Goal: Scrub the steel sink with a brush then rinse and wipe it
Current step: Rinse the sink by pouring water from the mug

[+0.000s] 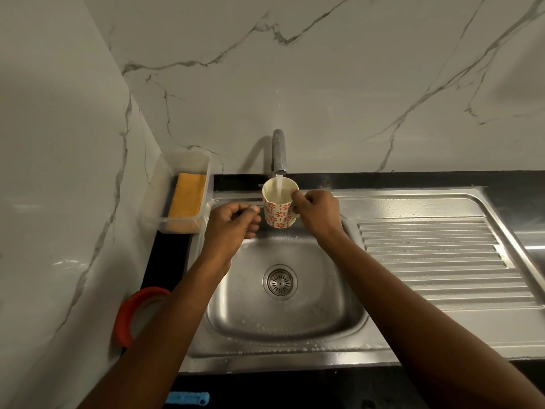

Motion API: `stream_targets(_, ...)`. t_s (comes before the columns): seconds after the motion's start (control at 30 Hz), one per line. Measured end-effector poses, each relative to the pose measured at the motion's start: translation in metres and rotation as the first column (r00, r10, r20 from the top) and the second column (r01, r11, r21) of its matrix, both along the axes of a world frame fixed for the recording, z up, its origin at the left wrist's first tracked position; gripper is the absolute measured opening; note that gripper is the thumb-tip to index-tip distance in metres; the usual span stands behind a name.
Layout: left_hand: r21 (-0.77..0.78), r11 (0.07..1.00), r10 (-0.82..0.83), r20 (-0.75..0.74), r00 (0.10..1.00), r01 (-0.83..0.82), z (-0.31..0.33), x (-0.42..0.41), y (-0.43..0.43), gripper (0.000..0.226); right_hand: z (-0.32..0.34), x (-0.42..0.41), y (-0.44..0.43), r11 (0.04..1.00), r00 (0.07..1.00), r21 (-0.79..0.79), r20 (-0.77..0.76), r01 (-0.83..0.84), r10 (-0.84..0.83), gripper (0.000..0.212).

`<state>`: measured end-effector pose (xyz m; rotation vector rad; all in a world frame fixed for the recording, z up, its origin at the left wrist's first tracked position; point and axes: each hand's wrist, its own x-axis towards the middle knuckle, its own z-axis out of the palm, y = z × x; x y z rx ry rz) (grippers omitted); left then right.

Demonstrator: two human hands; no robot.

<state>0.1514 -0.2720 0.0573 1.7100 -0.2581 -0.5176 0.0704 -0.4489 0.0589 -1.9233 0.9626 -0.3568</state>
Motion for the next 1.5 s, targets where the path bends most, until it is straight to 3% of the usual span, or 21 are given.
stream_targets(0.6,-0.041,0.999,-0.019,-0.015,1.000,0.018,0.009,-0.006,0.024,0.011,0.006,-0.003,0.014,0.998,0.998,-0.004,0.012,0.057,-0.057,0.040)
stream_targets(1.1,0.006,0.991,0.131,-0.017,0.991,-0.130,-0.017,-0.067,0.054,0.012,-0.003,-0.019,-0.001,0.995,0.995,-0.001,0.013,-0.097,0.097,0.045)
stream_targets(1.27,0.110,0.979,0.172,-0.002,0.985,-0.171,-0.034,-0.106,0.082,0.013,-0.022,-0.042,0.001,0.984,0.984,-0.015,0.012,-0.179,0.179,0.039)
stream_targets(1.4,0.341,0.926,0.149,0.070,0.986,-0.164,-0.047,-0.146,0.108,0.022,-0.043,-0.059,0.011,0.965,0.965,-0.015,-0.039,-0.260,0.260,0.044)
stream_targets(1.5,0.499,0.866,0.021,0.017,1.000,-0.026,-0.059,-0.171,0.118,0.052,-0.052,-0.067,0.027,0.931,0.931,-0.045,-0.076,-0.362,0.358,0.045)
